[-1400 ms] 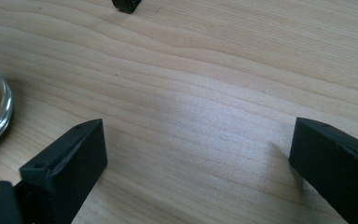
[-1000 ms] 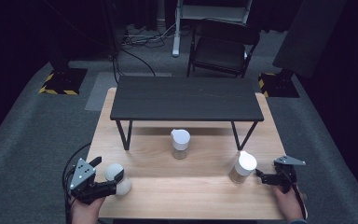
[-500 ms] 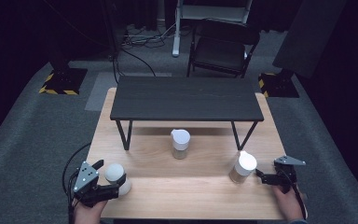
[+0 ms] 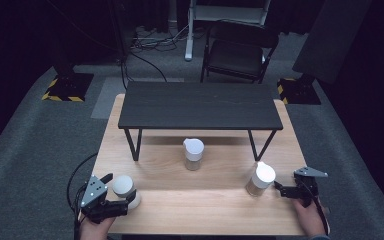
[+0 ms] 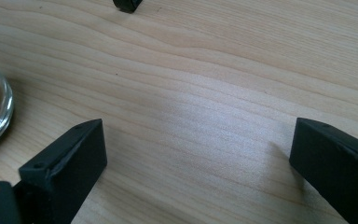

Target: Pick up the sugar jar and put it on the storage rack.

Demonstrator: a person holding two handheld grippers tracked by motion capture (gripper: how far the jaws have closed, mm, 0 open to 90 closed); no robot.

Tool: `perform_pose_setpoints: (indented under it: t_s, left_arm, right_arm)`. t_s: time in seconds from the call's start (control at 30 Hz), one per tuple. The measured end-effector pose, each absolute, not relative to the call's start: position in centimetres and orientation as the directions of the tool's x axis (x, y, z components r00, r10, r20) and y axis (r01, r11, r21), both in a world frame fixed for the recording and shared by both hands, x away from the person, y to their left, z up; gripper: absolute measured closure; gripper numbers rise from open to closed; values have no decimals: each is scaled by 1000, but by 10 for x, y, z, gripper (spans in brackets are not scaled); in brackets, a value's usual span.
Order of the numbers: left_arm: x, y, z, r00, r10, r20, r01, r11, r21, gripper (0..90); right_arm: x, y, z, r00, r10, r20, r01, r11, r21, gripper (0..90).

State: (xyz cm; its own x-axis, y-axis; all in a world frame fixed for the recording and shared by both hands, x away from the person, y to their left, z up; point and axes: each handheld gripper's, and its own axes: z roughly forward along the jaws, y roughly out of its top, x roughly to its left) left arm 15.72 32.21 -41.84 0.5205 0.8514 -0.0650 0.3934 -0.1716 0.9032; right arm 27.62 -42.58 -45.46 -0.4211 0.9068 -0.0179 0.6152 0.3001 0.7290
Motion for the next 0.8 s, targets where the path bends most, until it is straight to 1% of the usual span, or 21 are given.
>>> perform_pose_setpoints:
  t_s: [0.4, 0.5, 0.8]
  left_arm:
    - [161, 323, -421, 523, 850, -69, 419, -185, 889, 36]
    - [163, 324, -423, 533, 843, -66, 417, -195, 888, 78]
    - [164, 326, -430, 540, 839, -62, 406, -196, 893, 123]
  right_arm:
    - [276, -426, -455, -420, 907, -17, 616, 299, 729, 36]
    - [276, -426, -455, -420, 907, -17, 616, 299, 729, 36]
    - [276, -425, -455, -419, 908, -17, 616, 298, 729, 36]
